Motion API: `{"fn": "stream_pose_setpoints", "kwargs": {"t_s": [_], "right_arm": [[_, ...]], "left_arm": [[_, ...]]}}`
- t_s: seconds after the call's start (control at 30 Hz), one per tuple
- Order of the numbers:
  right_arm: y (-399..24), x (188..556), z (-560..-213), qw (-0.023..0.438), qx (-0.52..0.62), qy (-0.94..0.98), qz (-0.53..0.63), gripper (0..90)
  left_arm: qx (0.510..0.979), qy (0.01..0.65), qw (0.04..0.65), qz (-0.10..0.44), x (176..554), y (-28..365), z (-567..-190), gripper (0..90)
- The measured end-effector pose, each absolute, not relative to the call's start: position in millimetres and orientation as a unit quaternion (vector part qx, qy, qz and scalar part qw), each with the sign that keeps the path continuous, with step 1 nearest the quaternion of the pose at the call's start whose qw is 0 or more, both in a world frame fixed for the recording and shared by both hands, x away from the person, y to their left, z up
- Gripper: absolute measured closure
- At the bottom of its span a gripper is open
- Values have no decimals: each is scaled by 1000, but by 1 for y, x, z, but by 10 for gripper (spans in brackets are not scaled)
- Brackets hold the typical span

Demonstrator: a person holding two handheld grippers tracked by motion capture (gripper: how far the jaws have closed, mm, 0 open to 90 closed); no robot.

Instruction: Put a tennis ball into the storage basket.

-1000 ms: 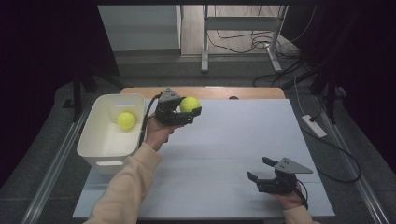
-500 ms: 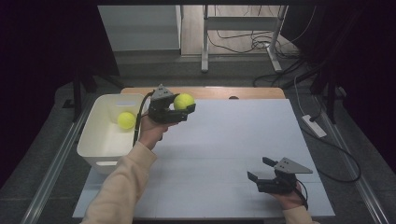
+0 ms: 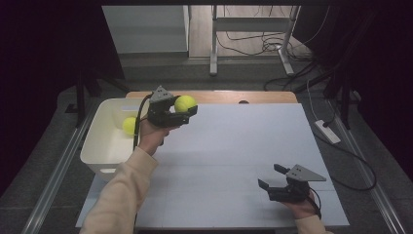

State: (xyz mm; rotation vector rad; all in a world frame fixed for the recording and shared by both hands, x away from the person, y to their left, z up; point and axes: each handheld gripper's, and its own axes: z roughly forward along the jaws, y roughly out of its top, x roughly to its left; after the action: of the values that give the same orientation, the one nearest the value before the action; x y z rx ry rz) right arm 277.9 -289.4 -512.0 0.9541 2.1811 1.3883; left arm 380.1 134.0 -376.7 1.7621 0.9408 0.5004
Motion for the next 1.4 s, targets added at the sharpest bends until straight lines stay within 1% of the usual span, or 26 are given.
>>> {"fn": "stream_pose_setpoints", "kwargs": {"t_s": [1.4], "right_arm": [[-289,277,-512,192,340,778,492,136]], "left_arm": [[714,422,504,242,372,182,-370,270]]}}
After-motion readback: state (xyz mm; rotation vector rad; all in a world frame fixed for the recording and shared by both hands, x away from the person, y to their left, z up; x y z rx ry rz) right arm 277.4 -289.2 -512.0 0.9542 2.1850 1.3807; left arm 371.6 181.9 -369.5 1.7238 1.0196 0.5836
